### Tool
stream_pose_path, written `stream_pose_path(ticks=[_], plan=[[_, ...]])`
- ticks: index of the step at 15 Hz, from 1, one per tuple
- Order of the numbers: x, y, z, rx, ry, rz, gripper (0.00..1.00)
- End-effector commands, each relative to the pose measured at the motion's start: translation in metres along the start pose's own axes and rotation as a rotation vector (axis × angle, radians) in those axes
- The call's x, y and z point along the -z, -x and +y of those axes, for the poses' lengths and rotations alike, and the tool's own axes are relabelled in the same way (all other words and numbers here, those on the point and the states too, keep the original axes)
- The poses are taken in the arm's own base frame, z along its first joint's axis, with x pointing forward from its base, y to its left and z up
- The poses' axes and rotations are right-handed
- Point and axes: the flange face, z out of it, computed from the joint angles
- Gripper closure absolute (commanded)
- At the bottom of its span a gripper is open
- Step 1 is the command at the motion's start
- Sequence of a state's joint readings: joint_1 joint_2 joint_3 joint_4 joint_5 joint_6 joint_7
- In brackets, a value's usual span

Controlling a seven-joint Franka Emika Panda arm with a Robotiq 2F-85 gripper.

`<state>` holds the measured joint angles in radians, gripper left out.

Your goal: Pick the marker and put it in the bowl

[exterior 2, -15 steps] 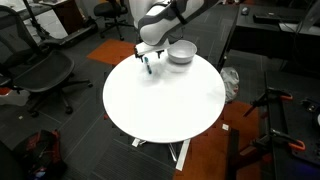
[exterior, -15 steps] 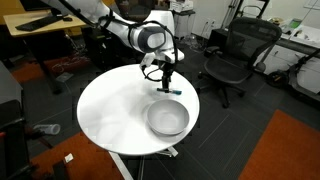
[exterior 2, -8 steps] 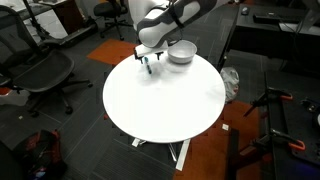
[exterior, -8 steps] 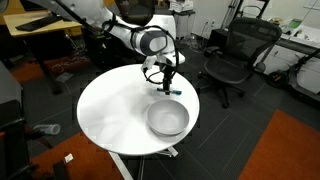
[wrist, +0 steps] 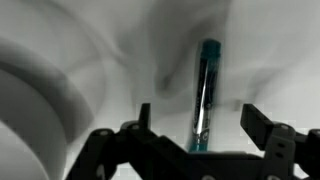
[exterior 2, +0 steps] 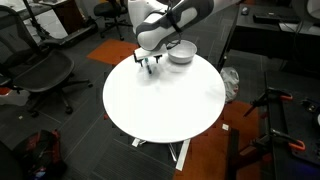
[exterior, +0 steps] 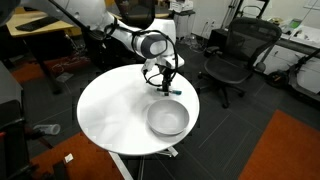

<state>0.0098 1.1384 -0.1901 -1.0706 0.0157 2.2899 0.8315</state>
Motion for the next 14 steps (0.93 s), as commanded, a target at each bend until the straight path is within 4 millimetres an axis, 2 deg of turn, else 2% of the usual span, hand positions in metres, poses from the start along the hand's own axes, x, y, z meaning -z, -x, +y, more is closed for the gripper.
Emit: stream_pose_path(ticks=[1, 9, 11, 14], plan=[[0.000, -0.004, -0.003, -0.030, -0.010, -0.033, 0.39], [-0.002, -0.006, -0.003, -0.031, -0.015, -0.033, 1.00], [0.001, -0.005, -0.004, -0.025, -0.016, -0.031, 0.95], [0.017, -0.002, -0.007, -0.002, -0.012, -0.018, 0.95]])
